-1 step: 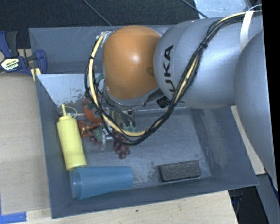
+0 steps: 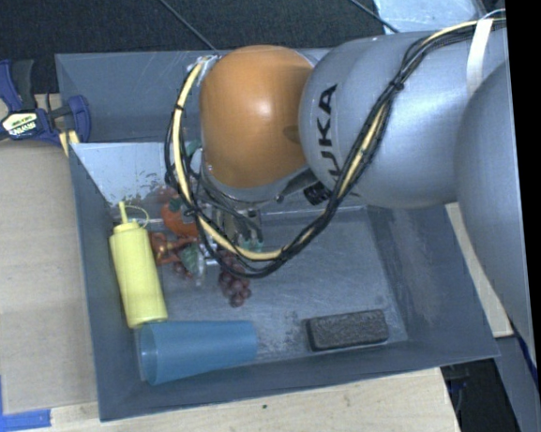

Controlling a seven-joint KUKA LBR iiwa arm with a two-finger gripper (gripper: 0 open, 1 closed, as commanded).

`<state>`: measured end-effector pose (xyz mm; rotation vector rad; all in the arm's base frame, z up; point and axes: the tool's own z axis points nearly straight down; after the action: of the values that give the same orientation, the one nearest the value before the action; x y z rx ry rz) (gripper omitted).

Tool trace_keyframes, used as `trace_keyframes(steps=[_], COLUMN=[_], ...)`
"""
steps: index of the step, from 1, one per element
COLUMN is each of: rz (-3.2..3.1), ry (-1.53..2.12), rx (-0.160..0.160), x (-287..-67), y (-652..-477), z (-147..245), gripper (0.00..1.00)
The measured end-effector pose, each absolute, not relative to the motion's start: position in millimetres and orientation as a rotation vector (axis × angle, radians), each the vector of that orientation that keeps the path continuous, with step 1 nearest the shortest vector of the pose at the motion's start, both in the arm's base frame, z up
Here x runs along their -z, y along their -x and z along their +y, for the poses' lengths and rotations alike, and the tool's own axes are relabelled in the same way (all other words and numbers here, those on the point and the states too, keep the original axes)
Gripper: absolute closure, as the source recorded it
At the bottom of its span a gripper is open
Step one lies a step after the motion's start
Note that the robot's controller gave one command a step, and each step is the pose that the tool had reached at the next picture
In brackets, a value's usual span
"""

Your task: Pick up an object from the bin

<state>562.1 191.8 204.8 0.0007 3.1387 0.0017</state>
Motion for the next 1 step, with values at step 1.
trace_keyframes(steps=[1], rz=[3.139], ry=[0.098], rx=[-0.002], x=[-74.4], y=[-583.3], z=[141.2], gripper=[0.00])
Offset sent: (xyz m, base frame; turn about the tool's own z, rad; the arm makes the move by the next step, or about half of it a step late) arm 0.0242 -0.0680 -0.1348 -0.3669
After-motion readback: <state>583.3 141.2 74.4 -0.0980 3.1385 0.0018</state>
